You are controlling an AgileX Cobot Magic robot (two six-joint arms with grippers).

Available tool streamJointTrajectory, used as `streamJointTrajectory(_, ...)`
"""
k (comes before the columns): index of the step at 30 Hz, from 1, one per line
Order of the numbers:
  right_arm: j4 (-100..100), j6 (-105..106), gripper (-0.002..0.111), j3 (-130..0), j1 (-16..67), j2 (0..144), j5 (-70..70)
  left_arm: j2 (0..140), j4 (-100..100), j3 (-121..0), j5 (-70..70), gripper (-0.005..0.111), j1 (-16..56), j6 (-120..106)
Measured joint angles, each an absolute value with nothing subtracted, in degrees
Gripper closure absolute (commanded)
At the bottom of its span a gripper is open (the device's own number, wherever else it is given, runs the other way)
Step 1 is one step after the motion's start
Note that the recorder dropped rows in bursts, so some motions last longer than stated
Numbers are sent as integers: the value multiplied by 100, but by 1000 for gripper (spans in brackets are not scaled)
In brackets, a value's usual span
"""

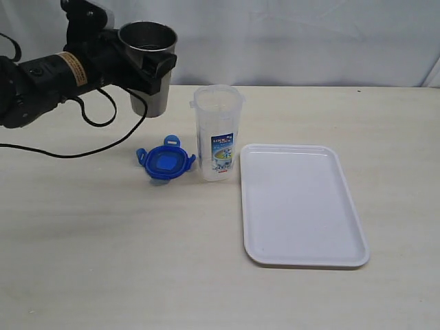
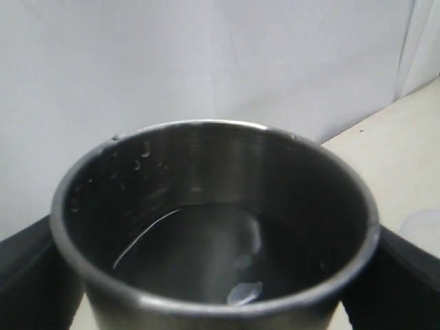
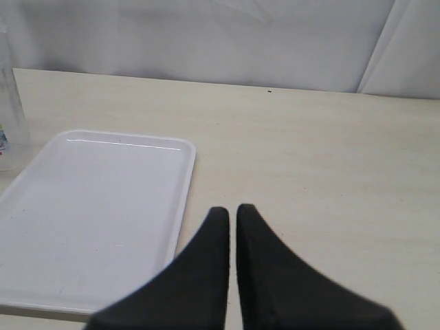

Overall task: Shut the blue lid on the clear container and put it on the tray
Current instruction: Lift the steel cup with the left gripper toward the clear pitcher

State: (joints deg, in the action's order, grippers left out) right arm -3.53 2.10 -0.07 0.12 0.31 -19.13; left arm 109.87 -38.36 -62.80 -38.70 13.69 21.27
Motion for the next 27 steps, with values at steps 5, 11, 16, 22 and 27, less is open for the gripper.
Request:
streamJointTrajectory(5, -353, 210, 104, -7, 12, 31, -1913, 10987, -3866, -6503, -3848, 107, 1559, 2116)
streamJointTrajectory(11, -353, 210, 104, -7, 12, 31, -1913, 10987, -4051, -6604, -3846, 107, 1657, 1996)
streamJointTrajectory(16, -353, 210, 104, -7, 12, 31, -1913, 10987, -4073, -6604, -3802, 107, 1710, 1730)
streamJointTrajectory(22, -353, 210, 104, -7, 12, 31, -1913, 10987, -4073, -6604, -3780, 107, 1839, 1069)
streamJointTrajectory(27, -353, 210, 104, -7, 12, 31, -1913, 10987, -4060, -6604, -3780, 107, 1859, 929)
